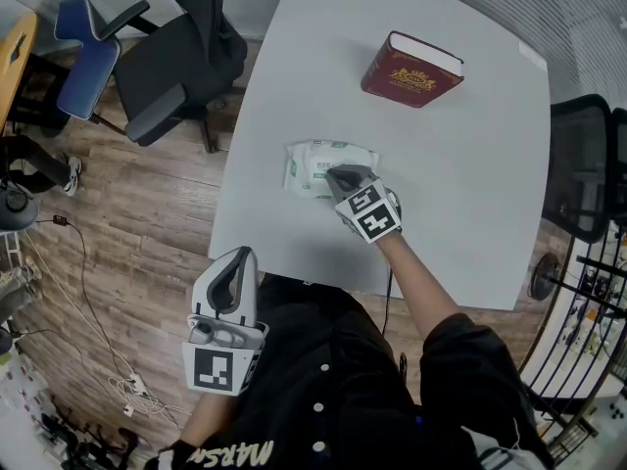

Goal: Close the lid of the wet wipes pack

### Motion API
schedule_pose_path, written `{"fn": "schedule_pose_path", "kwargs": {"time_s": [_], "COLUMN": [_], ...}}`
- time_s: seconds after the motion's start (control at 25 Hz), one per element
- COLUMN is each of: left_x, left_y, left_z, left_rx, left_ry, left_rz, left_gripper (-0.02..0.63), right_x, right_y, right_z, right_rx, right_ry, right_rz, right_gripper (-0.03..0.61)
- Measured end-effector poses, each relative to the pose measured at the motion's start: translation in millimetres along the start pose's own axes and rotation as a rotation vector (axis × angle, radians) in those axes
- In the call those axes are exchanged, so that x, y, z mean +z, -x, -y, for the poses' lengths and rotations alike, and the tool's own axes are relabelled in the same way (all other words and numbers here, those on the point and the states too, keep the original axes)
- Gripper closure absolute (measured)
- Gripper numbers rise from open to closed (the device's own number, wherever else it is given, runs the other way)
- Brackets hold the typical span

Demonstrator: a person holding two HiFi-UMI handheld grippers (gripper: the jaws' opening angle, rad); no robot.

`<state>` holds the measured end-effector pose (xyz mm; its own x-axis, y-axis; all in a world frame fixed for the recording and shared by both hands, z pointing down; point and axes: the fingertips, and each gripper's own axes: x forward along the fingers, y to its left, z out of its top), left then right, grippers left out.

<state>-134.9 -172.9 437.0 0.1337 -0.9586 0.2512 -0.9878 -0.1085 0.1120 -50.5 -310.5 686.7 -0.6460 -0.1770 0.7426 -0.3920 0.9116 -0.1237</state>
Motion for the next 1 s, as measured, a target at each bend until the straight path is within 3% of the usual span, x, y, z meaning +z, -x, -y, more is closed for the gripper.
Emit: {"fn": "schedule_pose_path", "kwargs": {"time_s": [0.24, 0.44, 0.76, 1.0], "left_x": [13, 32, 55, 63], "left_y": [-6, -4, -4, -4], "left_z": [5, 6, 25, 21], "left_rx": [-0.022, -0.019, -0.071, -0.056], "left_ry": [-0.035, -0.060, -0.086, -0.091], "left_rz": [0.050, 0.100, 0.173, 0.190], "left_gripper": [0.598, 0.598, 0.599, 0.599], "right_x": [6, 20, 58, 86], "right_y": [6, 34, 102, 172], "right_z": [6, 18, 30, 25], "right_rx": [-0.042, -0.049, -0.094, -0.177], "right_ry": [0.027, -0.047, -0.083, -0.104], "right_rz": [0.069, 0.182, 0.344, 0.514], "right_gripper": [0.548, 0.548, 0.548, 0.548]}}
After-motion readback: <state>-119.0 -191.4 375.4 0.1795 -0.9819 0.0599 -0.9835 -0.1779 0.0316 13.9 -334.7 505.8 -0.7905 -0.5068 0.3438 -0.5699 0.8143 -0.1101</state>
